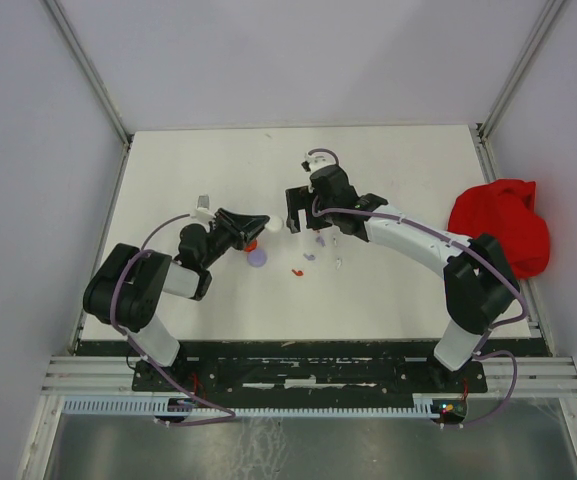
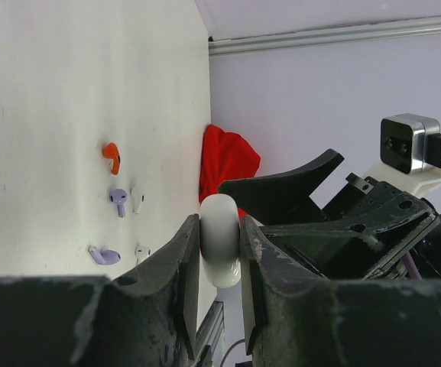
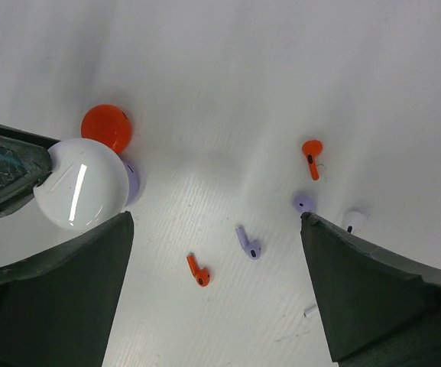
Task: Insert the wireless bluetooth earbuds into the charging case
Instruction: Pick up the charging case at the center of the board, then open the charging case.
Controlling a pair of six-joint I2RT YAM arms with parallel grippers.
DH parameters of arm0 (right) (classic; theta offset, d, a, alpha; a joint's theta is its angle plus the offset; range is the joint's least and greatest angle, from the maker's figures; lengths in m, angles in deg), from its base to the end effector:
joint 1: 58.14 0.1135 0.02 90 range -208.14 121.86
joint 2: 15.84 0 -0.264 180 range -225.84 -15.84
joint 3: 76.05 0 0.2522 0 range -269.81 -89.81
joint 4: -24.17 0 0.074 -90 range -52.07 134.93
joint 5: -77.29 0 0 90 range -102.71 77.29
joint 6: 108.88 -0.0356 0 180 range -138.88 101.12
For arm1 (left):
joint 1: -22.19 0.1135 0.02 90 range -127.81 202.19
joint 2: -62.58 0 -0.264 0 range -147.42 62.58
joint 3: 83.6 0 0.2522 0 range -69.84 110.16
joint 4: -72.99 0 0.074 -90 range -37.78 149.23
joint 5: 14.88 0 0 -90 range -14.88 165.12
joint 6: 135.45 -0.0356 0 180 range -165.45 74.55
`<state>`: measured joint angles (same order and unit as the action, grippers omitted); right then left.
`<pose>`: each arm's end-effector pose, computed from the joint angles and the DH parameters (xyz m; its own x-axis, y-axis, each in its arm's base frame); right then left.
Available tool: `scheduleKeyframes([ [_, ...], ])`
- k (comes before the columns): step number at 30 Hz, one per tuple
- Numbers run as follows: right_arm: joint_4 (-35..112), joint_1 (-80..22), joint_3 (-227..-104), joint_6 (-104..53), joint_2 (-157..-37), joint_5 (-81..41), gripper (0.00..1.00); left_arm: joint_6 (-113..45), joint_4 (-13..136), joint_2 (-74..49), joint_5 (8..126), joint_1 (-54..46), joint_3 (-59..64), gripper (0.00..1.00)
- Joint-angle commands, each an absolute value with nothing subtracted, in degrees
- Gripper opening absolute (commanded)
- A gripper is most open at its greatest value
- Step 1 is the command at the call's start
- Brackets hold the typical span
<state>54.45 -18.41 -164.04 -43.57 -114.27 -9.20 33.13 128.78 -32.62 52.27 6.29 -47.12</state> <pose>0.3011 0.2474 0.2575 -0.7074 -0.0458 -0.7053 -0.3377 0.8986 0.2803 0.2670 -0.0904 0.1554 -0.6228 -0.7618 -0.1783 0.0756 0.1682 -0.9829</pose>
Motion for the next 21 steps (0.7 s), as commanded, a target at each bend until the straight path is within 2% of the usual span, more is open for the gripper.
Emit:
scheduleKeyframes([
  [1,52.97,-18.32,-166.76,-44.76,-113.31,-9.34,0.99,34.75,131.51,-31.83,52.44,5.94,-46.52,0.03],
  [21,52.65,-17.40,-167.70,-44.82,-116.23,-11.48,0.99,34.12,129.91,-32.78,51.48,5.04,-44.23,0.03],
])
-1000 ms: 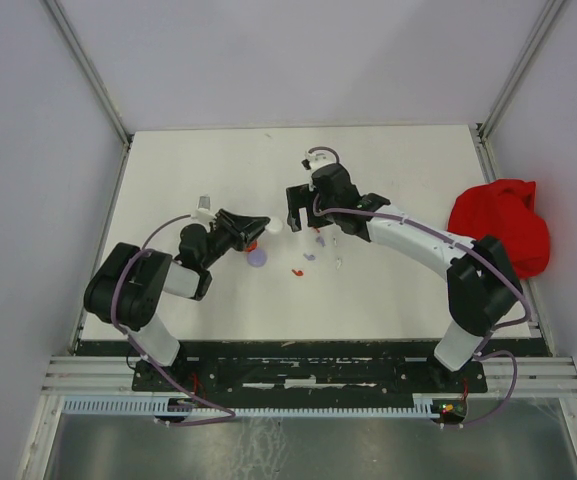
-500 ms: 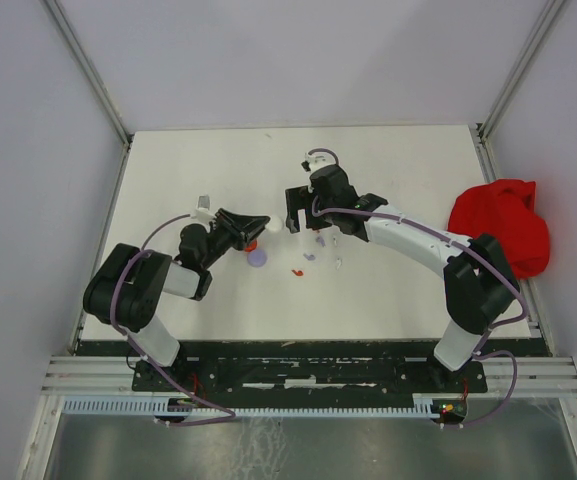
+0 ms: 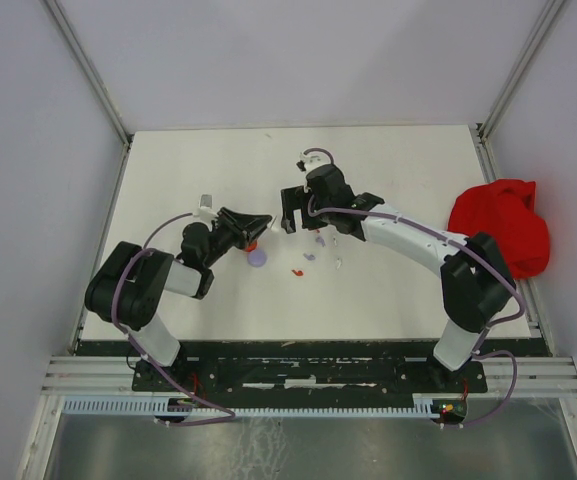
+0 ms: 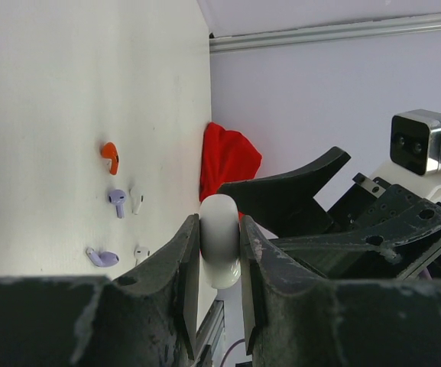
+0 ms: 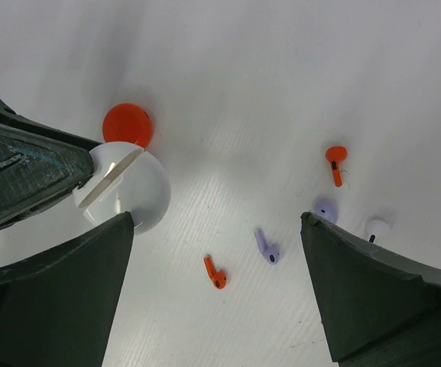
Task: Insert the wireless bluetooth earbuds into the charging case
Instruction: Open the charging case.
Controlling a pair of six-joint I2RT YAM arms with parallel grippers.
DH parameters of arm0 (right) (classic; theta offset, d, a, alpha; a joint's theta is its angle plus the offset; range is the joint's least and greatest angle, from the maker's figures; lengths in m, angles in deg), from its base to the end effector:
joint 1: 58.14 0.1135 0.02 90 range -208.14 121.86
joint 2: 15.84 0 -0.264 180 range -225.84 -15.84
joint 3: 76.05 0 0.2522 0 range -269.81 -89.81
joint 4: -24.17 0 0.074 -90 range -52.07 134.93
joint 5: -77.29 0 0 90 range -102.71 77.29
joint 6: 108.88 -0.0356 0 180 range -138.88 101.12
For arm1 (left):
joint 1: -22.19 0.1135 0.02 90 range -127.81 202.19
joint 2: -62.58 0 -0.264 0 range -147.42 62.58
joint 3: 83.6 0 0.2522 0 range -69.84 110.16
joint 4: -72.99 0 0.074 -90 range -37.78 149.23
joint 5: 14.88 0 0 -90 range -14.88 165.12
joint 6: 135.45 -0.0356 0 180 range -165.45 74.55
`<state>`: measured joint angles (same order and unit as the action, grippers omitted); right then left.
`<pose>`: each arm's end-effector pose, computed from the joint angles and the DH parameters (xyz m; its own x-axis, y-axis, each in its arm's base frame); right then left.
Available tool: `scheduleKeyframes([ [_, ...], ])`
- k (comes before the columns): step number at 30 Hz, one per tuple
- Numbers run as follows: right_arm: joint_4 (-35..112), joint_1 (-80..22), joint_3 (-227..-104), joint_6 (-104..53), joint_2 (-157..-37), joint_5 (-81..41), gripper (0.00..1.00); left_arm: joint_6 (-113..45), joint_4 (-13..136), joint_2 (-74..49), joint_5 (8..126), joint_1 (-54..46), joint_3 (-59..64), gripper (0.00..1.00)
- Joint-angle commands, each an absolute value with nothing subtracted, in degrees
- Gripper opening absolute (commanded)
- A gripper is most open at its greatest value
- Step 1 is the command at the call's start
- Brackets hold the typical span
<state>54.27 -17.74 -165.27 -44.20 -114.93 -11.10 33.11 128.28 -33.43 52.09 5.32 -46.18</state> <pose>0.3008 0.2547 0.2606 -0.7123 -0.0448 -0.7005 -0.3616 0.8788 0.3114 0.2693 -0.0962 0.1547 -0.6390 -0.7488 -0.1759 0.0731 0.1686 -0.9830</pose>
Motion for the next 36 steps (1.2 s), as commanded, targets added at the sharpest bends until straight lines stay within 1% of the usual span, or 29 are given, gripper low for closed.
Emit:
scheduleKeyframes([
  [1,52.69,-17.43,-167.68,-44.90,-116.48,-11.50,0.99,34.23,129.78,-32.70,51.48,5.05,-44.07,0.03],
  [25,52.53,-17.44,-167.83,-43.90,-119.48,-9.44,0.99,37.06,130.91,-31.84,51.27,5.28,-44.27,0.03],
  [32,54.90,-17.50,-166.12,-42.40,-118.11,-4.61,0.99,38.03,131.73,-31.34,51.08,9.78,-45.29,0.03],
  [36,59.80,-17.82,-167.61,-40.22,-119.63,-0.98,0.97,38.15,132.21,-30.65,49.98,12.09,-46.01,0.03],
])
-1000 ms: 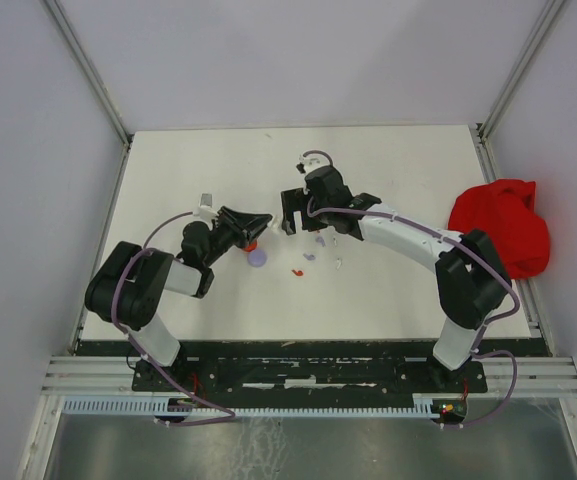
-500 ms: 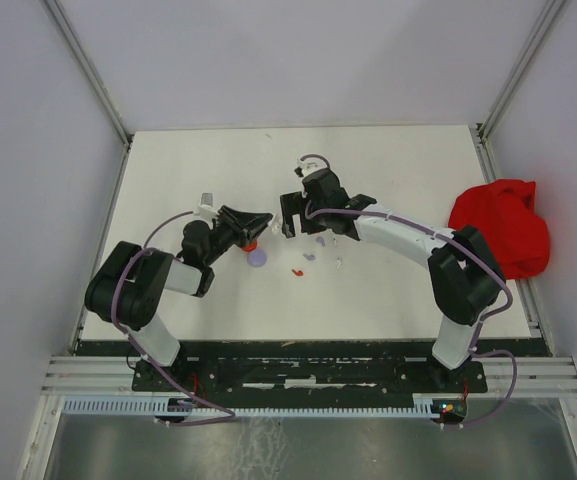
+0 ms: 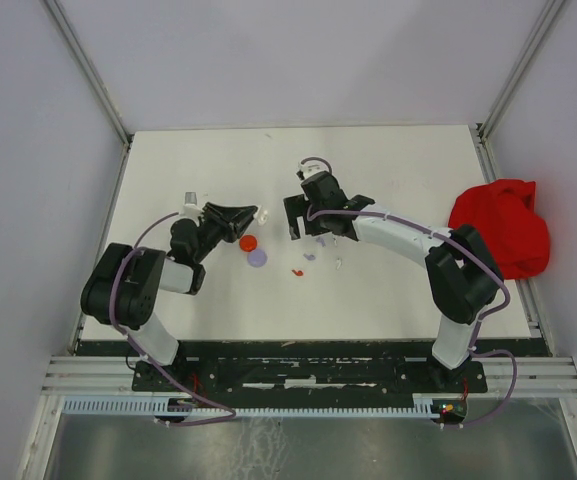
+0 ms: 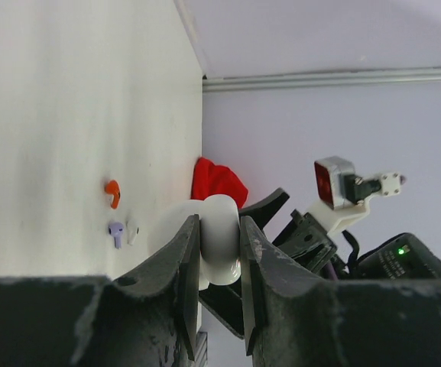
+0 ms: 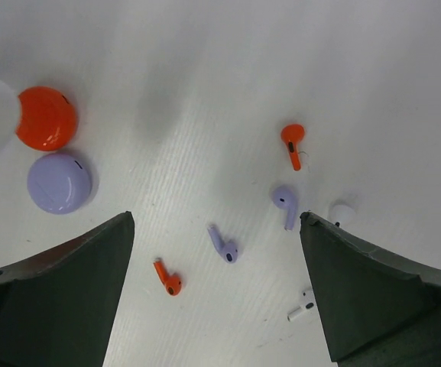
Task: Insert the wireless bluetooth earbuds into the charging case
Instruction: Open the charging case, then pick up the earbud from the center of the board.
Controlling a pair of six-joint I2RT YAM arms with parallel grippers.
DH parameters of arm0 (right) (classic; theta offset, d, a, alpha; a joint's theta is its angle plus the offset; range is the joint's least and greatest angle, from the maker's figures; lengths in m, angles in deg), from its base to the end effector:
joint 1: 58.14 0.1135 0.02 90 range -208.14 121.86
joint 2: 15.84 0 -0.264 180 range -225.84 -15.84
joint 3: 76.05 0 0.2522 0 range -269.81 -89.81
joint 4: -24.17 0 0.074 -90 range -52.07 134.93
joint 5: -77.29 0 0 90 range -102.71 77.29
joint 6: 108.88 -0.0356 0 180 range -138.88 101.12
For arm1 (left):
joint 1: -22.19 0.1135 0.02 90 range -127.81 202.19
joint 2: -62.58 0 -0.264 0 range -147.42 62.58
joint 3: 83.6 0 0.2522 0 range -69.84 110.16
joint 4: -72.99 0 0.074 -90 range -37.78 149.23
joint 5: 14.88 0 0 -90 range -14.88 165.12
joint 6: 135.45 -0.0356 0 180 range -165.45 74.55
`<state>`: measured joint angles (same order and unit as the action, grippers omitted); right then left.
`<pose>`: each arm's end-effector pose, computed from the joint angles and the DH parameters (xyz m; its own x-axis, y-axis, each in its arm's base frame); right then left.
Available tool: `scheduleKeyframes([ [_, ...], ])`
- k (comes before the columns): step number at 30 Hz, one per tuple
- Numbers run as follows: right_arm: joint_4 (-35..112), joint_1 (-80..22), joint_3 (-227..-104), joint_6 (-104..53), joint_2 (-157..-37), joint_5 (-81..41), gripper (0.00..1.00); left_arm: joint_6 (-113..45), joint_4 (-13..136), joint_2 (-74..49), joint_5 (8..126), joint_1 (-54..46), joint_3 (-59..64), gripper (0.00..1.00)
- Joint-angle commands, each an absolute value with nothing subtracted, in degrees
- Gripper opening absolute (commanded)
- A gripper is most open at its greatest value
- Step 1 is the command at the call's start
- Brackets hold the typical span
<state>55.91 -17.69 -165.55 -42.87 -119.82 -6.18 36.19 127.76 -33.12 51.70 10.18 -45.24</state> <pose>0.3098 0.2588 0.2277 -0.7397 -0.0998 -0.6655 -0.3108 0.9278 0.2063 0.2796 -0.0740 0.1591 -0.5795 -0.8049 -0.1276 0.0408 0.1277 -0.9910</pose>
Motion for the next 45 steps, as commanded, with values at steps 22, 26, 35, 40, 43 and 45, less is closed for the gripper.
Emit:
scheduleKeyframes([
  [22,65.76,-18.06,-172.43,-35.51,-123.91,0.85,0.85,39.18,135.12,-31.44,49.22,12.33,-48.30,0.03],
  [26,65.96,-18.08,-172.68,-35.49,-124.12,0.83,0.84,39.18,135.12,-31.46,49.20,12.38,-48.28,0.03],
  [35,71.56,-19.49,-175.37,-37.95,-126.15,4.85,0.81,39.36,135.29,-31.62,49.12,12.41,-48.23,0.03],
  [40,73.06,-21.39,-174.56,-38.74,-126.47,5.05,0.78,39.32,135.34,-31.82,49.05,12.42,-48.31,0.03],
  [43,73.64,-22.04,-174.44,-39.00,-126.94,4.92,0.76,39.36,135.49,-31.92,49.05,12.37,-48.25,0.03],
  [45,73.94,-22.54,-174.45,-39.16,-127.46,4.69,0.73,39.44,135.59,-32.11,48.96,12.41,-48.33,0.03],
])
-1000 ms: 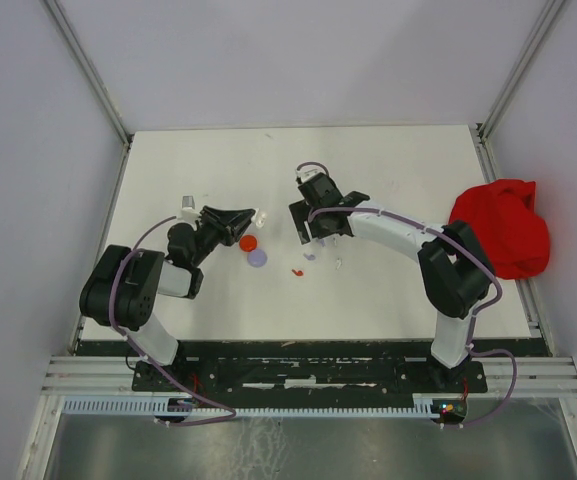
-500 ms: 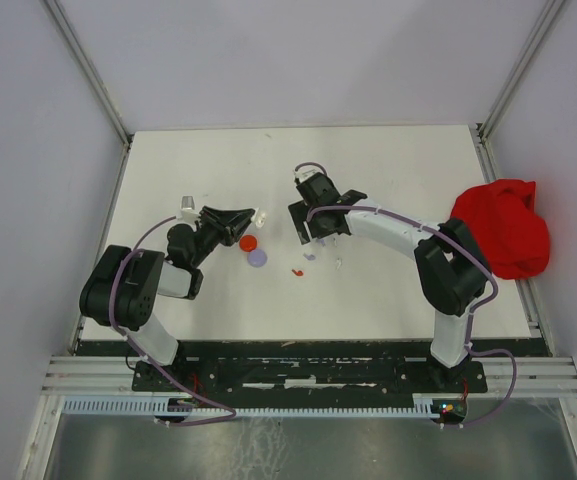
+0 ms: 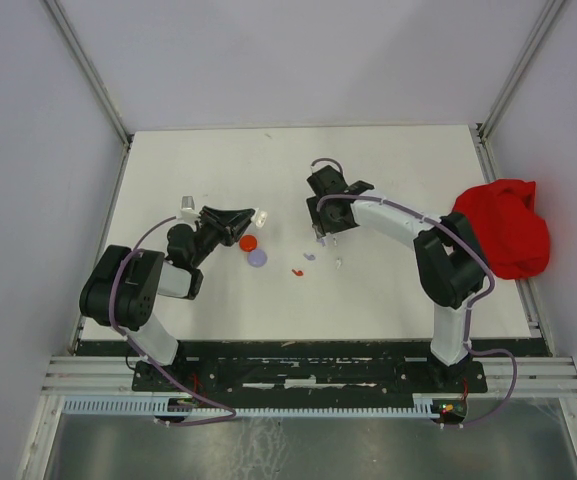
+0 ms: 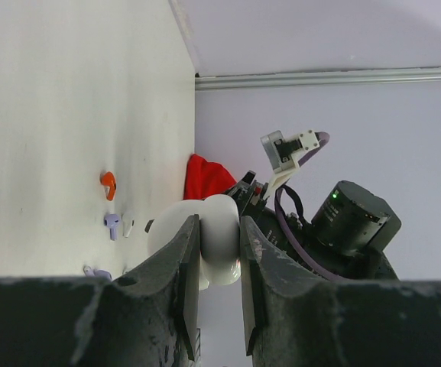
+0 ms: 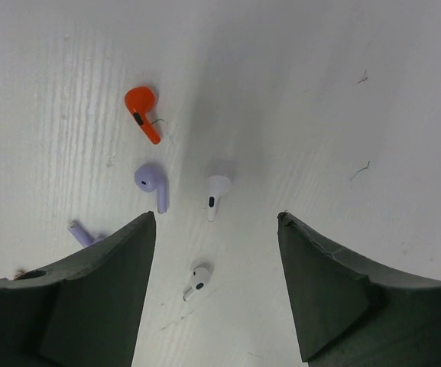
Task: Insert the wireless bluetooth earbuds into the charging case
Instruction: Pick up the earbud from the center of the board.
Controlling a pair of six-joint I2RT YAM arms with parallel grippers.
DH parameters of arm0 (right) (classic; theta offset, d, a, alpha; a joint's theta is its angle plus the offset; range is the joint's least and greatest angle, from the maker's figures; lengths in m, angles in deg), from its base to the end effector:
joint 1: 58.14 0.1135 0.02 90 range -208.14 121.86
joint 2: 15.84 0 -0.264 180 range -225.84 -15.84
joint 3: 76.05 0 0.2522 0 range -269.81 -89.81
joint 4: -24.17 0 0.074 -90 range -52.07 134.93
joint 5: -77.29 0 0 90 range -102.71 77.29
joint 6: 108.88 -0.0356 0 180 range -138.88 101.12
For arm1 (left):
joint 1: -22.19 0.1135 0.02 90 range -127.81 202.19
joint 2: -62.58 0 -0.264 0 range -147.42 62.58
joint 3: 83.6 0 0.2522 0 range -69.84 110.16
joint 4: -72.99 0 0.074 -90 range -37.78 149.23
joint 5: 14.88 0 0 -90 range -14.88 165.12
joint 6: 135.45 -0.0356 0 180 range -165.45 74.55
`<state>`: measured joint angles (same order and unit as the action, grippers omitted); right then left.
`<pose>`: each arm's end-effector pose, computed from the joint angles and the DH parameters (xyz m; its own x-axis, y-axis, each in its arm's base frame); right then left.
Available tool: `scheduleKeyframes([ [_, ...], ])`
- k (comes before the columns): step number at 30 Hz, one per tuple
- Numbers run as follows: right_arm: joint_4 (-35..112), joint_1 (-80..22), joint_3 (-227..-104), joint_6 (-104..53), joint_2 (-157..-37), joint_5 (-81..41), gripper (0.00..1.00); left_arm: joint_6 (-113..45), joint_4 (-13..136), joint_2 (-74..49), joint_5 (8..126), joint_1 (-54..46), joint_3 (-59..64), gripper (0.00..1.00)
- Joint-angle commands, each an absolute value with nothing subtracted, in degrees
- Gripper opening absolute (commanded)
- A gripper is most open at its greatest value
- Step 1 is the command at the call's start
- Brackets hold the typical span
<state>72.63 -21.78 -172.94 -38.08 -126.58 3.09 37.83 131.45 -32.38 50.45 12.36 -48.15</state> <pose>0.3348 0.2345 0.2042 -0.8275 -0.2163 -0.5181 -0.2080 0.9753 -0.0749 0.2705 -0.0620 0.1572 -0.5646 -0.8181 -0.1094 0.0483 0.0995 -0.9939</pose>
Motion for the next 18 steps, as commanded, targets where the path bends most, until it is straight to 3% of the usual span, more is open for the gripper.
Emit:
scheduleKeyframes([
  [1,73.97,-22.80,-174.45,-39.23,-127.72,4.31,0.71,39.45,135.69,-32.15,48.95,12.41,-48.37,0.03],
  [6,74.96,-23.49,-175.65,-39.18,-129.34,2.29,0.62,39.61,135.74,-32.42,48.84,12.41,-48.18,0.03],
  [18,77.22,-24.51,-178.81,-38.36,-133.07,-0.40,0.59,40.10,136.58,-33.55,48.46,12.40,-47.71,0.03],
])
